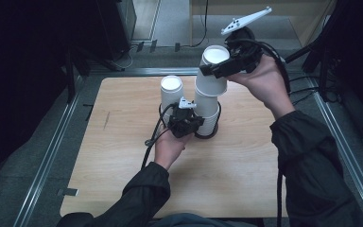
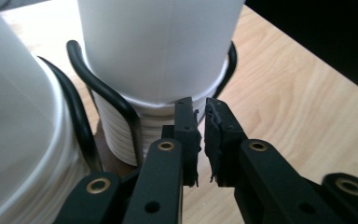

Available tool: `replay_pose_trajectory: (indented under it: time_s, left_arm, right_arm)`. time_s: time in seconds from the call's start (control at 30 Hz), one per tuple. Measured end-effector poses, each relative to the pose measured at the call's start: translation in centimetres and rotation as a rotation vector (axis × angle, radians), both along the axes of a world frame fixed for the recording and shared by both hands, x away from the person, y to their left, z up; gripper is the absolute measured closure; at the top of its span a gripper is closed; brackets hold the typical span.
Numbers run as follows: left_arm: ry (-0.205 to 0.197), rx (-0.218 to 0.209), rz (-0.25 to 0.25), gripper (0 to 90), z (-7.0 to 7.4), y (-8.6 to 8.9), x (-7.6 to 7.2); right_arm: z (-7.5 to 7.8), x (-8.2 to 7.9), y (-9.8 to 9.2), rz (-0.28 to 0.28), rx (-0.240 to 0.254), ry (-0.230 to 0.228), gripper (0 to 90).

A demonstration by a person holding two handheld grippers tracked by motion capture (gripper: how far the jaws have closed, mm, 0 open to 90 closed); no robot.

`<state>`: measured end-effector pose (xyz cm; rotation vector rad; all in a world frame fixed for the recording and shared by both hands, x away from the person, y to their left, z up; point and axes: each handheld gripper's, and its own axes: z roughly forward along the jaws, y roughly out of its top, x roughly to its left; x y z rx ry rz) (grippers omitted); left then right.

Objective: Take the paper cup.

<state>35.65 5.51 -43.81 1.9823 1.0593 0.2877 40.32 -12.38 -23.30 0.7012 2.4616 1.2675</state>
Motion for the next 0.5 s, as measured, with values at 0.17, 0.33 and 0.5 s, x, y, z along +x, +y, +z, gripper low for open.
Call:
replay_pose_trajectory:
  time_s: [0.17,0.33,0.5]
  left_arm:
    - [0.01,0.003,-0.088,71.3,0.3,0.5,-0.4]
    - [0.009,-0.014,-0.172,60.8,0.6,1.3,-0.9]
    - [0.004,0.009,-0.228,48.7,1.2,2.1,-1.5]
  right_arm:
    - [1.0,-1.9,-1.8,0.044,-0.015,0.003,24.2]
    - [0.2,-3.0,-2.9,0.065,-0.032,0.011,24.1]
    - [-1.5,-4.0,-4.7,0.083,-0.02,0.038,24.0]
